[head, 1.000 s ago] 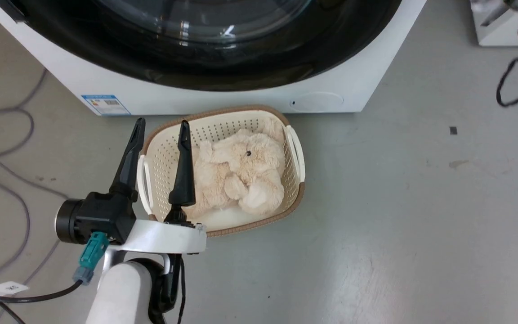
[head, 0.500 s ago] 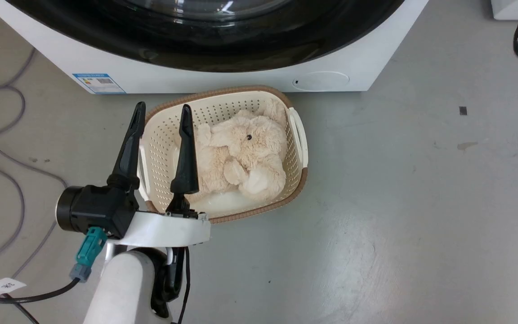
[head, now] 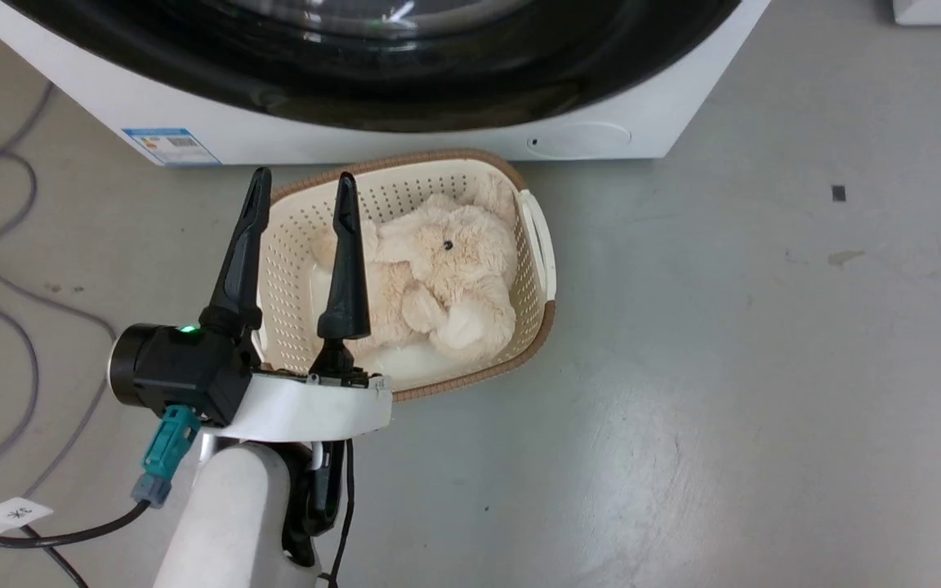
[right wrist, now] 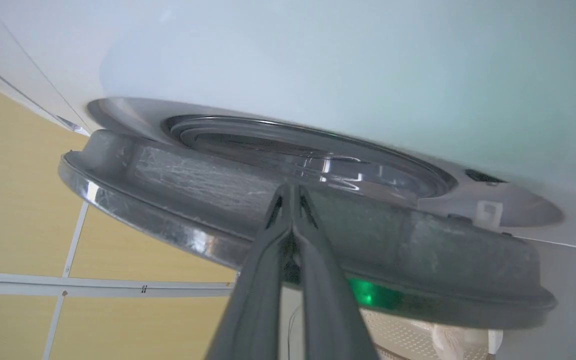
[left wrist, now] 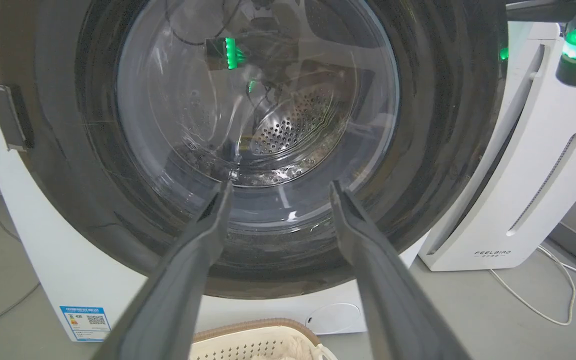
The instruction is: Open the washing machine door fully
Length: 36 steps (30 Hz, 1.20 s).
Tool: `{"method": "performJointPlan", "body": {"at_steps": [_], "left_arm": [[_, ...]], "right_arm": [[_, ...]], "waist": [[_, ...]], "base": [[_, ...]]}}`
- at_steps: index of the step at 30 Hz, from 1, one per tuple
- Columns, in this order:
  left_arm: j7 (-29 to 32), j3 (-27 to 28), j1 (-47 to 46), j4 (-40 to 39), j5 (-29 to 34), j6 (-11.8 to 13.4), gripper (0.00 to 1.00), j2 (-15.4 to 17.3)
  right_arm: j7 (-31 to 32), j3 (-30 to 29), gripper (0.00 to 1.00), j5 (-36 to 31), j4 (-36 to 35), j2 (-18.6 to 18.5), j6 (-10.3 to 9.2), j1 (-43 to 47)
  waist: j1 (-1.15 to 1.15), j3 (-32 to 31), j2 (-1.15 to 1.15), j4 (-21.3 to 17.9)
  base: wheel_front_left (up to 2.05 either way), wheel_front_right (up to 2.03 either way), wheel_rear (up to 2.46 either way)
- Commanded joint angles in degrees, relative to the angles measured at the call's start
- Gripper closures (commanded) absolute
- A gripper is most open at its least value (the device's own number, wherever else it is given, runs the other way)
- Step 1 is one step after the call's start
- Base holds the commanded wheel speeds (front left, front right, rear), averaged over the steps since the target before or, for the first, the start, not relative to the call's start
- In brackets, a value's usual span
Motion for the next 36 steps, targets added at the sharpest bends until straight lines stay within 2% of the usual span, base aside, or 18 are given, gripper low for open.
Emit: {"method": "performJointPlan", "body": {"at_steps": [1, 10, 20, 36], "left_arm": [[-0.32, -0.17, -0.65, 0.15, -0.24, 0.26, 0.0, 0.1], [-0.32, -0.25, 1.24, 1.68, -0.43, 0.4, 0.0, 0.1], [-0.32, 0.6, 4.18, 4.08, -0.66, 0.07, 0.0, 0.1], [-0.32, 2.35, 10.02, 8.1, 0.34, -1.09, 0.0, 0.1]], "right_arm": [[0.46, 0.25, 1.0, 0.56, 0.29, 0.64, 0.06, -0.24], [5.6, 1.04, 1.0, 0.78, 0.47, 0.06, 0.06, 4.76], [11.71, 1.2, 1.0, 2.36, -2.37, 0.29, 0.06, 12.77], [21.23, 1.77, 1.0, 5.5, -12.07, 3.51, 0.06, 27.49]], "waist": [[-0.01, -0.47, 0.0, 0.02], [-0.01, -3.93, 0.0, 0.25], [-0.01, -9.16, 0.0, 0.3], [-0.01, -17.51, 0.0, 0.1]], "base": [[0.0, 0.0, 0.0], [0.0, 0.0, 0.0], [0.0, 0.0, 0.0], [0.0, 0.0, 0.0]]}}
